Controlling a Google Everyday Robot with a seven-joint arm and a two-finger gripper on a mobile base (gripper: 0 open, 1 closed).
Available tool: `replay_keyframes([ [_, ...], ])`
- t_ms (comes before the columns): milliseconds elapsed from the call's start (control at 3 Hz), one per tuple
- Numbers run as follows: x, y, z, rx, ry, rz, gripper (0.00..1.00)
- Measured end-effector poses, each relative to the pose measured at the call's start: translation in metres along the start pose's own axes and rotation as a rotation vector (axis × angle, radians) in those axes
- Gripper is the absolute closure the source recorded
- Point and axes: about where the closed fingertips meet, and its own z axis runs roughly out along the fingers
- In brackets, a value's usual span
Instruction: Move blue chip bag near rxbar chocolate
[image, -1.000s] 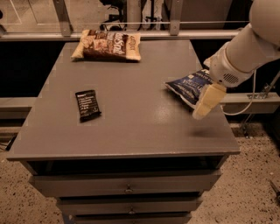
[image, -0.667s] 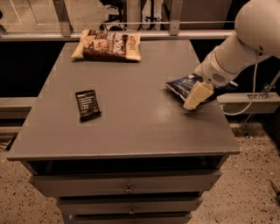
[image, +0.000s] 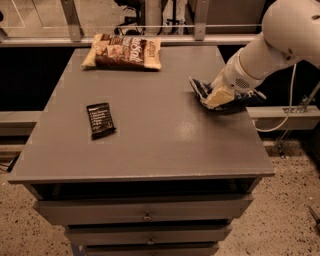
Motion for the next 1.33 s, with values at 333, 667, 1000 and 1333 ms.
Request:
replay_keyframes([
  [333, -0.026, -0.003, -0.015, 0.034, -0.043, -0.065, 0.99],
  [667, -0.036, -0.016, -0.047, 0.095, -0.047, -0.097, 1.0],
  [1000, -0.038, -0.018, -0.052, 0.106, -0.049, -0.101, 1.0],
  [1333, -0.058, -0.01, -0.047, 0.111, -0.088, -0.159, 1.0],
])
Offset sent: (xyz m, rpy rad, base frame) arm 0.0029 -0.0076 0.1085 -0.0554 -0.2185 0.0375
